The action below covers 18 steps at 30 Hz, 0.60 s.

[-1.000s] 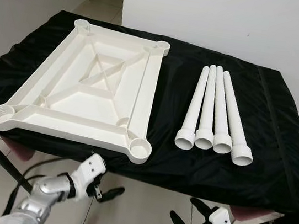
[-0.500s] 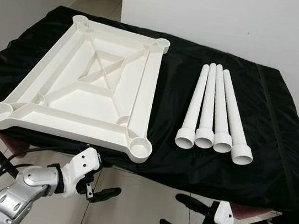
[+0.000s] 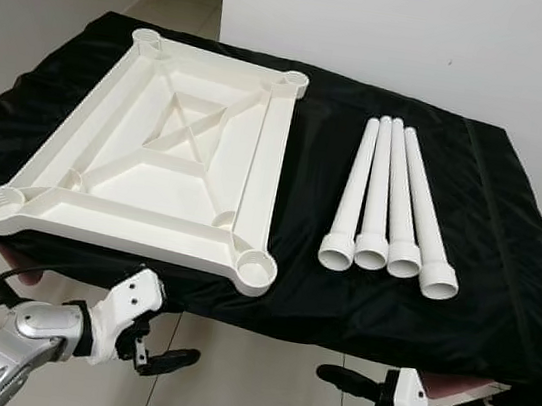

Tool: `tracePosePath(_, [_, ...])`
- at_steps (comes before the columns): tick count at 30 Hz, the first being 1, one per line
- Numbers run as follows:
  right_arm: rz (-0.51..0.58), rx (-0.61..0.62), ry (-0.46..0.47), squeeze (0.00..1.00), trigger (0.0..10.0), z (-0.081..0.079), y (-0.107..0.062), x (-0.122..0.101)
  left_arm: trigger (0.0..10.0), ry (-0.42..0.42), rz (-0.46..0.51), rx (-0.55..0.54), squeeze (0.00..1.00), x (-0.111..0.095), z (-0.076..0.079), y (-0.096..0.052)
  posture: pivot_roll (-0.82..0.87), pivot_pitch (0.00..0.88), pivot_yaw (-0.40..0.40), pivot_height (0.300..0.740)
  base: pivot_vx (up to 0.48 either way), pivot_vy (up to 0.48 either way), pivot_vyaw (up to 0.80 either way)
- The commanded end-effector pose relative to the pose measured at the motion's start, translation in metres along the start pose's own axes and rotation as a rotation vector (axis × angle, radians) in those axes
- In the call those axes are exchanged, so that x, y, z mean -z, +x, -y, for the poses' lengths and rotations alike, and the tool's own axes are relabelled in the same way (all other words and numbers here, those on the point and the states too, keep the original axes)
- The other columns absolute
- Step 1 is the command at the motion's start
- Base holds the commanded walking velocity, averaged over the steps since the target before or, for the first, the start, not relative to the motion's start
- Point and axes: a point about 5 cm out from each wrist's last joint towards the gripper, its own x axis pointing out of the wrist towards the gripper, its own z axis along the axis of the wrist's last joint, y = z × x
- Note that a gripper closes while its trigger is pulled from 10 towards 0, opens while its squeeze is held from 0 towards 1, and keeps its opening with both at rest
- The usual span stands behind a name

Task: Building children table

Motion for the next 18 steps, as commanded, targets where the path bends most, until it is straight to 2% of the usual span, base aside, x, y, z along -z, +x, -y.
tracePosePath(1, [0.068, 0.032, -0.017, 0.00, 10.0, 0.009, 0.000, -0.018, 10.0, 0.024, 0.106, 0.489, 0.00, -0.023, 0.022, -0.007, 0.08, 0.014, -0.082, 0.740, 0.000, 0.000, 0.00])
tracePosePath(2, [0.068, 0.032, -0.017, 0.00, 10.0, 0.009, 0.000, -0.018, 10.0, 0.024, 0.106, 0.489, 0.00, -0.023, 0.022, -0.007, 0.08, 0.014, -0.082, 0.740, 0.000, 0.000, 0.00])
tracePosePath(4, [0.174, 0.072, -0.040, 0.00, 10.0, 0.018, 0.000, -0.041, 10.0, 0.029, 0.197, 0.468, 0.00, -0.036, 0.023, -0.007, 0.08, 0.014, -0.083, 0.740, 0.000, 0.000, 0.00])
tracePosePath(5, [0.174, 0.072, -0.040, 0.00, 10.0, 0.018, 0.000, -0.041, 10.0, 0.029, 0.197, 0.468, 0.00, -0.036, 0.023, -0.007, 0.08, 0.014, -0.083, 0.740, 0.000, 0.000, 0.00])
tracePosePath(6, [0.231, 0.067, -0.041, 0.00, 10.0, 0.018, -0.001, -0.053, 10.0, 0.037, 0.224, 0.473, 0.00, -0.040, 0.024, -0.007, 0.08, 0.013, -0.082, 0.740, 0.000, 0.000, 0.00])
tracePosePath(11, [0.301, 0.062, -0.049, 0.00, 10.0, 0.019, -0.003, -0.070, 10.0, 0.071, 0.230, 0.470, 0.00, -0.039, 0.019, -0.014, 0.08, 0.009, -0.082, 0.740, 0.000, 0.000, 0.00])
tracePosePath(14, [0.342, 0.132, -0.070, 0.00, 10.0, 0.027, -0.003, -0.077, 10.0, 0.083, 0.243, 0.421, 0.00, -0.042, 0.014, -0.015, 0.07, 0.000, -0.074, 0.740, 0.000, 0.000, 0.00])
tracePosePath(16, [0.390, 0.226, -0.083, 0.00, 10.0, 0.038, -0.001, -0.083, 10.0, 0.108, 0.273, 0.345, 0.00, -0.048, 0.008, -0.009, 0.07, 0.000, -0.071, 0.740, 0.000, 0.000, 0.00])
tracePosePath(17, [0.390, 0.226, -0.083, 0.00, 10.0, 0.038, -0.001, -0.083, 10.0, 0.108, 0.273, 0.345, 0.00, -0.048, 0.008, -0.009, 0.07, 0.000, -0.071, 0.740, 0.000, 0.000, 0.00])
tracePosePath(18, [0.409, 0.270, -0.067, 0.00, 10.0, 0.043, 0.000, -0.085, 10.0, 0.104, 0.303, 0.277, 0.00, -0.054, 0.003, -0.002, 0.07, 0.000, -0.066, 0.740, 0.000, 0.000, 0.00])
